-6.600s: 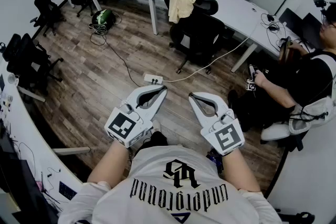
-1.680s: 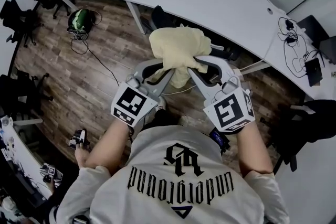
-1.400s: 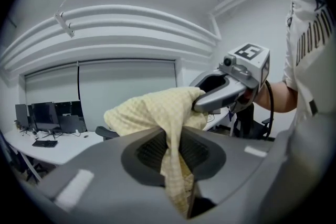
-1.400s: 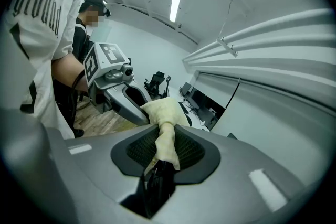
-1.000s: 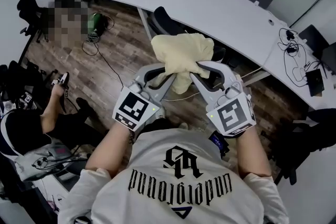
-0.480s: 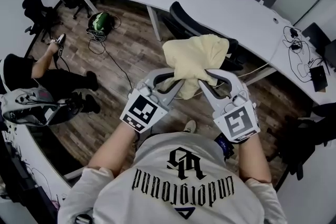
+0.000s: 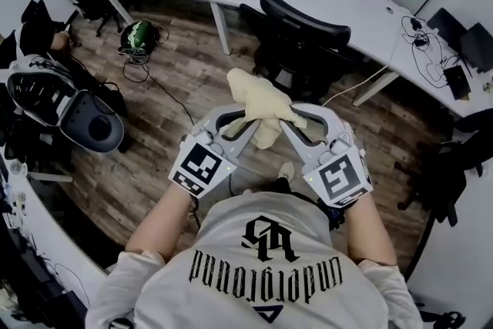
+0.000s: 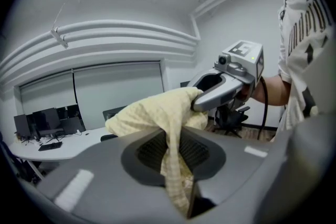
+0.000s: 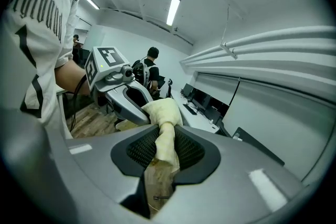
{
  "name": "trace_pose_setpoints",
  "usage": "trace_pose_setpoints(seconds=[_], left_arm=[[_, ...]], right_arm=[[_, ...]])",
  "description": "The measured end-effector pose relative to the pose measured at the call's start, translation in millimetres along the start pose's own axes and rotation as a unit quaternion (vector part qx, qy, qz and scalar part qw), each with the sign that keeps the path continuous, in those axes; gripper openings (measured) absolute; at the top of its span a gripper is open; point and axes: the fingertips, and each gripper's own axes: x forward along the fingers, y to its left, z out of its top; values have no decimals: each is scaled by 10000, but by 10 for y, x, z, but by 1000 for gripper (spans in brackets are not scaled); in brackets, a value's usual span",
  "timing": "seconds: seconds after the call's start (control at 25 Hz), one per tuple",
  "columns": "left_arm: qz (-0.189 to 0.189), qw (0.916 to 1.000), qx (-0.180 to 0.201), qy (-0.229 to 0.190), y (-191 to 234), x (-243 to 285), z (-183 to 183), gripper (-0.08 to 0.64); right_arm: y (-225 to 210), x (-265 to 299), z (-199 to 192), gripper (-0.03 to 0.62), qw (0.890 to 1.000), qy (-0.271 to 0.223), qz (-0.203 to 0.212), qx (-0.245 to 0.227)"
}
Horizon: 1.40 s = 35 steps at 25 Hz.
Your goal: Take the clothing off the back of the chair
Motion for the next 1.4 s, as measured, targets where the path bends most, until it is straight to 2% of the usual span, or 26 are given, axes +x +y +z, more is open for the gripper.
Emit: trace_pose_setpoints(seconds=[0.24,0.56,1.08,1.4], left_arm=[[-329,9995,30,-31,-446,-237,-82,106],[-386,9991,190,-14,-1096,-245,93,106],[-343,9994,8,83,-2721,13,275,106],[-223,9993,8,294,-3329,-137,278,106]], right_arm=[[451,-297,-42,89,9997,61,-193,154],[655,-926,-201,89,9988,-39,-332,352],[1068,-2388,-864,89,9986,-82,-105,521],[1416,-2862,-1002,87,9978,-215,175,604]])
